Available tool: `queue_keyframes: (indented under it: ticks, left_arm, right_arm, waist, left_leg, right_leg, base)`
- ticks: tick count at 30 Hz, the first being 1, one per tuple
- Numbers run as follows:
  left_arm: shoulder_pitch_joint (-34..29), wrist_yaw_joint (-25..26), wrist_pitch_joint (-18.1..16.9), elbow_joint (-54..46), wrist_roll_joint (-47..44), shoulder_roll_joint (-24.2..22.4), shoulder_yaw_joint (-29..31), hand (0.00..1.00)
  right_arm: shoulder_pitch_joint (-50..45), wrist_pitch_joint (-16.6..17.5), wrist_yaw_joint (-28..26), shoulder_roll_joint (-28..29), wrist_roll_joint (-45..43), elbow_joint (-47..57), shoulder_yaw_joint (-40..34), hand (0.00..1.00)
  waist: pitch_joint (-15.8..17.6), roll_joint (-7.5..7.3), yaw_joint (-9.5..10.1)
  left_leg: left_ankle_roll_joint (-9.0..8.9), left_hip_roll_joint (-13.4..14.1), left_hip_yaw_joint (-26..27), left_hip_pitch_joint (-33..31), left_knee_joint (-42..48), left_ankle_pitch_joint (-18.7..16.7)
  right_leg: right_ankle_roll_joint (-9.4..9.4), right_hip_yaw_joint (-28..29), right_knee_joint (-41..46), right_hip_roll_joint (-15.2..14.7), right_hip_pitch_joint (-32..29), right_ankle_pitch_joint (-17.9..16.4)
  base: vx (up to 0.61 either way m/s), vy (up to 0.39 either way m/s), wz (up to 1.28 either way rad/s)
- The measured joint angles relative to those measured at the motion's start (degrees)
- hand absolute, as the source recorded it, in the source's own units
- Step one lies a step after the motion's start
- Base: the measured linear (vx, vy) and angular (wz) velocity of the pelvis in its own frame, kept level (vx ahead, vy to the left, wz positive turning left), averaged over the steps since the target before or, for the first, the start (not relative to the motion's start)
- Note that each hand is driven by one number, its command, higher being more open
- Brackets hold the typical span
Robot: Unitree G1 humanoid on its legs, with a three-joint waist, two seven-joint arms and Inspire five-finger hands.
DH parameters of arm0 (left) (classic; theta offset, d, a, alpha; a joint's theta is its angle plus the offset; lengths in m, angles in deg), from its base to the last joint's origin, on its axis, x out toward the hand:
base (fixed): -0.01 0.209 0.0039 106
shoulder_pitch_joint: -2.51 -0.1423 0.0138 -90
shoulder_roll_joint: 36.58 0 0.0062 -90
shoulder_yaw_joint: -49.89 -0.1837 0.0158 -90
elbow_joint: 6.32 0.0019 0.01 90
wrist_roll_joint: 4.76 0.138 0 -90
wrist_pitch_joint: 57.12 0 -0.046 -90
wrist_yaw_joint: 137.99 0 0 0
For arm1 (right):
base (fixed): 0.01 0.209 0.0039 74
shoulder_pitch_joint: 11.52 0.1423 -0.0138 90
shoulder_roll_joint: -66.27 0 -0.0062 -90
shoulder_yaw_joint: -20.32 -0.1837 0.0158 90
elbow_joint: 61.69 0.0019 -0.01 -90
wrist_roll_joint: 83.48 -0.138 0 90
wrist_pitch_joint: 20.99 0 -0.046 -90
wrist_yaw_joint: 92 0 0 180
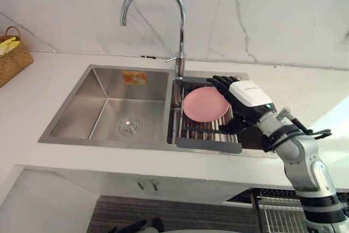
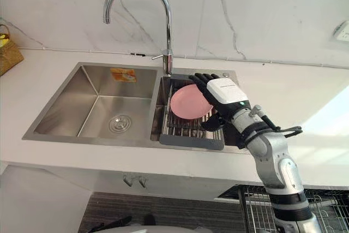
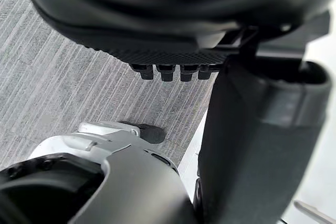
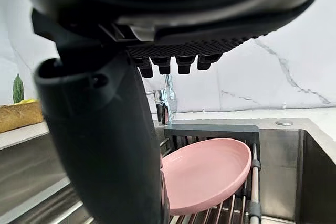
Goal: Walk over to the sink, pick up the cup, carry it to the dishwasher, place the cup inside the dishwasher, then close the dishwasher door
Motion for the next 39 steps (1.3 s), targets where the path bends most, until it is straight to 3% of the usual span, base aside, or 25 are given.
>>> queue_keyframes:
  ticks: [14,39]
  left_arm:
    - [1.2,-0.1,2.4,0.0,0.0,0.6,-2.1,1.00]
    - [2.0,-2.1,3.3,-0.6,0.5,1.4,-4.5,1.00]
  right_arm:
    - [5.1,0.4,-2.3,-0.4,4.7,-6.6,4.7,1.00]
    - [10.4,0.2,0.1,1.2,11.5,-23.0,7.8,1.00]
  waist:
    - [-1.3,0.04,1.35]
    - [-1.6,-0.16,2.96]
  left_leg:
    - [-0.15,0.4,-0.3,-0.2,0.0,0.9]
    - [-0.10,0.0,-2.2,-0.5,-0.1,2.0]
  right_leg:
    - [-0.40,-0.3,-1.0,0.6,0.4,0.5]
    - [-0.45,-3.0,-2.5,0.8,1.8,0.6]
  base:
    - [0.00,0.000,0.00]
    - [0.00,-0.002,0.04]
